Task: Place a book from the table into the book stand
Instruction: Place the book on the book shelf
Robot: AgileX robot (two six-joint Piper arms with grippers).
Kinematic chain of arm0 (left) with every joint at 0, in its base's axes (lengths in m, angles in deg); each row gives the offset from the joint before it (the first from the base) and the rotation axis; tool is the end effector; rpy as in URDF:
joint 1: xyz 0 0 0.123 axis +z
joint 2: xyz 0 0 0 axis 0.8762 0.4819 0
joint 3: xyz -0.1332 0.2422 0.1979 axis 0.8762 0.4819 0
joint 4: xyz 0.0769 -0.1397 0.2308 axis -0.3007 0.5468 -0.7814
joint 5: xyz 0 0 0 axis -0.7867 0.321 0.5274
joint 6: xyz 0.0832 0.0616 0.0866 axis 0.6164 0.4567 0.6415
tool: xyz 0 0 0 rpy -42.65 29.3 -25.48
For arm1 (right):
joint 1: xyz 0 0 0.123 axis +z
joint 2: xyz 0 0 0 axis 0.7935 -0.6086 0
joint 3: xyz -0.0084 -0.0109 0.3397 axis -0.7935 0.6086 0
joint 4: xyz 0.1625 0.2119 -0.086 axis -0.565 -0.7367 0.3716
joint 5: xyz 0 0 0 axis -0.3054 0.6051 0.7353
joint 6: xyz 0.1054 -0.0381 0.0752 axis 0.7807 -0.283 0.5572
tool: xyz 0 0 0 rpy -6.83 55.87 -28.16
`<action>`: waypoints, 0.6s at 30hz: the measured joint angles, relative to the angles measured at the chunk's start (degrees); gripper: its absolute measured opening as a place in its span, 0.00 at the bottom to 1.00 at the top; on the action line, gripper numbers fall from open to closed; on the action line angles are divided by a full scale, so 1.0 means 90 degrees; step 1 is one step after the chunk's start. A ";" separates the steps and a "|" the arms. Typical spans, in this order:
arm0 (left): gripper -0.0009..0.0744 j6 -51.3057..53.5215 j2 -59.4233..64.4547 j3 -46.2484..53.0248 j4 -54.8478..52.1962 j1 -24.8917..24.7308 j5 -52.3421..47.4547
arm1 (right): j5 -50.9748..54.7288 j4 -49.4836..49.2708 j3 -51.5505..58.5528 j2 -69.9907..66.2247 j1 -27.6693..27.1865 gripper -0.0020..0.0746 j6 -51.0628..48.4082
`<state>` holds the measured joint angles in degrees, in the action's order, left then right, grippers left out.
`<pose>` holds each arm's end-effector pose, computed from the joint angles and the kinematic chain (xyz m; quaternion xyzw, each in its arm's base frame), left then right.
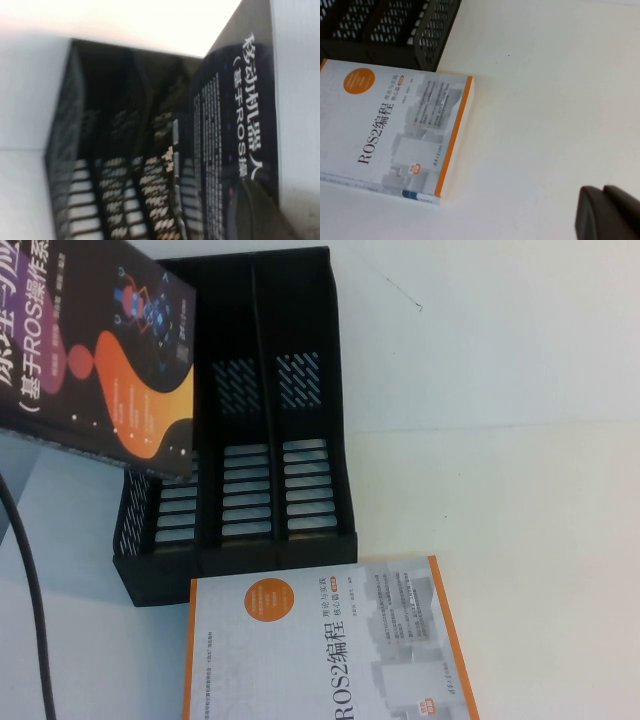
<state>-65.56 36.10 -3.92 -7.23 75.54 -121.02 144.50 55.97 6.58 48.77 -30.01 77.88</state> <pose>0.2584 -0.0239 0.5124 -0.0068 0.8137 -0.2836 0.5073 0.0957 0.0321 0.3737 -0.0931 0.8841 0.1017 0.4465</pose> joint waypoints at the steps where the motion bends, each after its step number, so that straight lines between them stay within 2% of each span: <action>1: 0.16 -0.0084 0.0068 -0.0045 -0.0156 0.0000 -0.0029 | 0.0000 0.0000 0.0000 0.0000 0.0000 0.04 0.0000; 6: 0.16 -0.0294 0.0530 -0.0094 -0.0673 0.0000 -0.0148 | 0.0003 0.0000 0.0000 0.0000 0.0000 0.04 0.0000; 18: 0.16 -0.0334 0.1551 -0.0094 -0.0424 0.0000 0.0597 | 0.0003 0.0000 0.0000 0.0000 0.0000 0.04 0.0000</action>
<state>-68.57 50.06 -4.77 -11.05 75.54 -115.65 144.52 55.97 6.58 48.77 -30.01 77.88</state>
